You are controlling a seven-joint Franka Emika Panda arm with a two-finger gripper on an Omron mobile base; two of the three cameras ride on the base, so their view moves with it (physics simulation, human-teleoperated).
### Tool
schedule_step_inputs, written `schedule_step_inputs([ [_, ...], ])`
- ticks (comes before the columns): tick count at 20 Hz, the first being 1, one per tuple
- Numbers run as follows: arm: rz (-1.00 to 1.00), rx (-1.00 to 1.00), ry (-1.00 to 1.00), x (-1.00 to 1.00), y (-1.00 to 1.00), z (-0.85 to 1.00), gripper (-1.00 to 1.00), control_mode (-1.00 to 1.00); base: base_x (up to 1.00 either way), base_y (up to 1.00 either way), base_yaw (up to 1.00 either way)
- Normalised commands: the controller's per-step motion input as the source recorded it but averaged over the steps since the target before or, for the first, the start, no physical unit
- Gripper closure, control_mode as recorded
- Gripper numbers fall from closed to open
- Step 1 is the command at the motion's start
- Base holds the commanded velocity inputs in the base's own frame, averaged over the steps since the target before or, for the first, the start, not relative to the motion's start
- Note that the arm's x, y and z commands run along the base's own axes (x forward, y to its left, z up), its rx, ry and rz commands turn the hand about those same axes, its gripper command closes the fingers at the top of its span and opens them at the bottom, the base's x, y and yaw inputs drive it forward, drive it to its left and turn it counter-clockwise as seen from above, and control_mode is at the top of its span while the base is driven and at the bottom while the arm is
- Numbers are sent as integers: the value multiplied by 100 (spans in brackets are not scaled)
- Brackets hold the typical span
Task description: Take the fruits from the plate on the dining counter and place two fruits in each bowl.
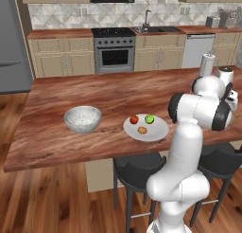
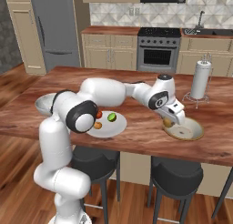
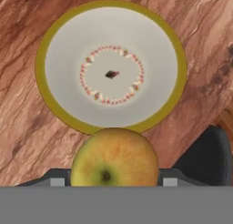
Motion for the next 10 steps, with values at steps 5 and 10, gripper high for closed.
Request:
schedule_step_inputs([
  [5,0,0,-2,23,-23,-19,100,-100,0,0,0],
  [10,0,0,0,45,-23,-4,100,-100,0,0,0],
])
